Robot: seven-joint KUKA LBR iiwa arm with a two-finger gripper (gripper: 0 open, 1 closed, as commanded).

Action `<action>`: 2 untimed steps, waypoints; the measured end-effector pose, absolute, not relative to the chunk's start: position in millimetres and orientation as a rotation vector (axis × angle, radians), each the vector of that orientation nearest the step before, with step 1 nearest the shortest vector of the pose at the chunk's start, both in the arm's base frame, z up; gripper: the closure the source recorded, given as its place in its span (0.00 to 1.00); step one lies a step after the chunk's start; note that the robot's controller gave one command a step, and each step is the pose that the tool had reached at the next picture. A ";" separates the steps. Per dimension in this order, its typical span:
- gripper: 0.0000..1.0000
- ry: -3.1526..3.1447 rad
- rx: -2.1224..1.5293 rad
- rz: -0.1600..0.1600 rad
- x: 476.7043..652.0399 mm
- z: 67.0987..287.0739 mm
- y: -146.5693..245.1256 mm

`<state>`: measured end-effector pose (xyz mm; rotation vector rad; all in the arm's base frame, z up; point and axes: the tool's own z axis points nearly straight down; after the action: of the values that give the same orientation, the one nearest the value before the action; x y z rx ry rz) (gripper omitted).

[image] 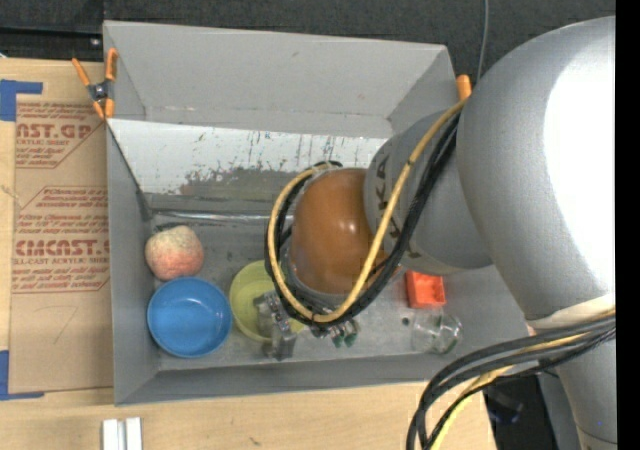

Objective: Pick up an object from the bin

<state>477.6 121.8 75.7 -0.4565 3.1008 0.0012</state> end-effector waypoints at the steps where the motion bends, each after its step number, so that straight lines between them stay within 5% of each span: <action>1: 1.00 3.095 -0.456 0.001 479.0 129.1 121.8; 2: 1.00 3.095 -0.456 0.001 479.3 129.4 122.0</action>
Offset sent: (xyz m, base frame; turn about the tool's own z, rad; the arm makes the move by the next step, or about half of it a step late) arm 0.0000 0.0000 0.0218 0.0000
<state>479.3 122.0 129.4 -0.4556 3.0951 0.0006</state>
